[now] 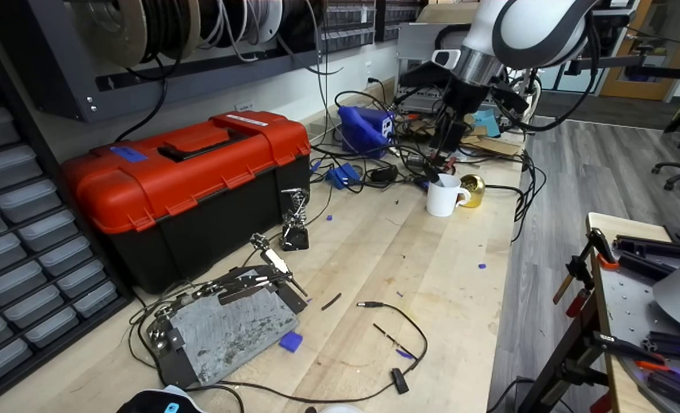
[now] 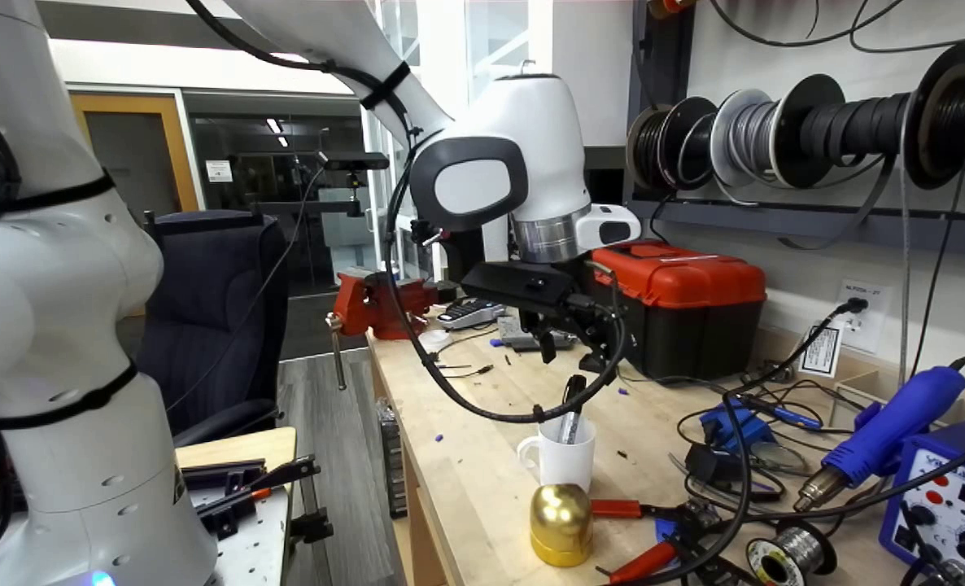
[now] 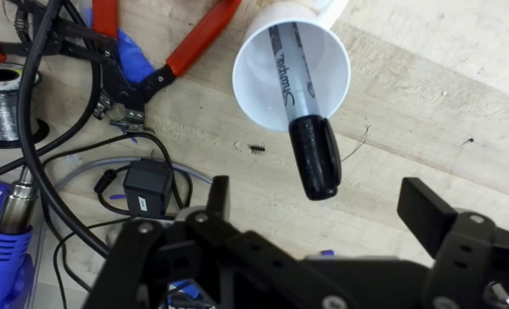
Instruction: Pick up the pen from the white cup and put it on the table.
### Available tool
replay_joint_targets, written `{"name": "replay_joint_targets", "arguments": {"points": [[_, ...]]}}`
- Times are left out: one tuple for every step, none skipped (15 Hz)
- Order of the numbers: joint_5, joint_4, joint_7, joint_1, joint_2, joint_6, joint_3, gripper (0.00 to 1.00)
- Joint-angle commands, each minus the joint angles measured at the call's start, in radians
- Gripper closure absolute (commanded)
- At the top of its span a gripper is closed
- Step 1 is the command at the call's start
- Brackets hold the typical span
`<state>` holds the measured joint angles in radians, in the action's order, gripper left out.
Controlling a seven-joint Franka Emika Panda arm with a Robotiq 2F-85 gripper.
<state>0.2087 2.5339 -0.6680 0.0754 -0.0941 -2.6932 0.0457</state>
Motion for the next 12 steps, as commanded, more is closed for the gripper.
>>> {"name": "replay_joint_targets", "arguments": {"points": [[-0.116,-0.075,0.005,-0.006,-0.031,0.220,0.033,0.00],[-0.147,-0.107,0.017,-0.007,-0.018,0.269,0.032,0.00],[-0.169,-0.139,0.021,-0.009,-0.005,0.315,0.030,0.00],[-0.187,-0.174,0.024,-0.012,0.014,0.358,0.027,0.00],[-0.200,-0.203,0.022,-0.015,0.029,0.392,0.024,0.00],[-0.211,-0.238,0.021,-0.020,0.052,0.428,0.020,0.00],[-0.220,-0.266,0.024,-0.023,0.073,0.454,0.016,0.00],[-0.228,-0.294,0.025,-0.025,0.095,0.478,0.012,0.00],[-0.235,-0.318,0.025,-0.027,0.119,0.497,0.008,0.00],[-0.240,-0.342,0.026,-0.028,0.147,0.516,0.004,0.00],[-0.247,-0.360,0.025,-0.028,0.170,0.531,0.002,0.00],[-0.253,-0.375,0.030,-0.027,0.196,0.546,-0.001,0.00]]}}
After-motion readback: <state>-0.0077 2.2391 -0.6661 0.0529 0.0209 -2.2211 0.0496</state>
